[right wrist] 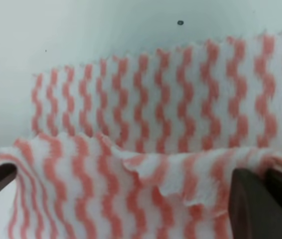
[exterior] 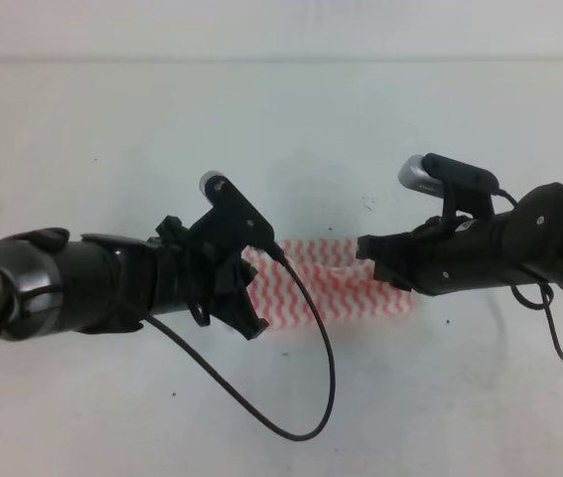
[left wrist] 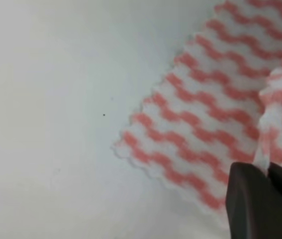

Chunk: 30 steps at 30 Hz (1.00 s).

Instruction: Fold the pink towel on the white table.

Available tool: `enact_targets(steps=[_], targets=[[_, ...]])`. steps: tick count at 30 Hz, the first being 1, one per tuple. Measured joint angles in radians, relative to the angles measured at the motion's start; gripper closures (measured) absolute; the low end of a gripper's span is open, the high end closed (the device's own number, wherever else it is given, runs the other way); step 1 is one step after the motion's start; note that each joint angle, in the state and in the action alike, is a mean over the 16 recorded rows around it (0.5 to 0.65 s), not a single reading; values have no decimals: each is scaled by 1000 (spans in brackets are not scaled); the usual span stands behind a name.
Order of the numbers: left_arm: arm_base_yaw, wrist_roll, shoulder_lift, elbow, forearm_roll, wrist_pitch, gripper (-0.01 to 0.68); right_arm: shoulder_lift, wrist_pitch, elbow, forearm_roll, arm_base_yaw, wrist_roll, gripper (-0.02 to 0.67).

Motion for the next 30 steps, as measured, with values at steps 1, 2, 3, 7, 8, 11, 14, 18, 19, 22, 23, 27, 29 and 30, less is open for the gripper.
enact_targets(steps=[1, 2, 3, 7, 8, 11, 14, 18, 19, 22, 23, 27, 29, 30], targets=[[0, -1, 4, -2, 0, -2, 677, 4, -1, -2, 0, 0, 0, 666], [0, -1, 8, -3, 0, -4, 677, 9, -1, -4, 1, 0, 0, 666], [0, -2, 11, -4, 0, -6, 677, 13, -2, -6, 1, 0, 0, 665], [1, -3, 24, -6, 0, -10, 677, 25, -5, -12, 2, 0, 0, 665], [1, -3, 25, -6, 0, -10, 677, 28, -6, -13, 2, 0, -1, 665], [1, -2, 34, -6, 0, -11, 677, 33, -8, -15, 2, 0, 0, 665], [1, -2, 41, -6, 0, -12, 677, 38, -8, -17, 2, 1, -1, 665], [1, -2, 44, -8, 0, -15, 677, 41, -9, -21, 2, 1, -1, 665], [1, -2, 44, -10, 0, -16, 677, 40, -9, -23, 1, 1, -1, 665], [1, -2, 44, -18, 0, -19, 677, 42, -9, -29, 1, 1, -1, 665], [1, -2, 44, -21, 0, -19, 677, 42, -9, -32, 1, 1, -1, 665], [1, 0, 47, -36, 0, -23, 678, 44, -8, -43, 0, 1, -1, 665], [2, 1, 49, -44, 0, -25, 678, 45, -9, -48, -1, 0, -1, 665], [3, 2, 50, -48, 0, -26, 678, 46, -9, -51, -1, 0, -1, 665]])
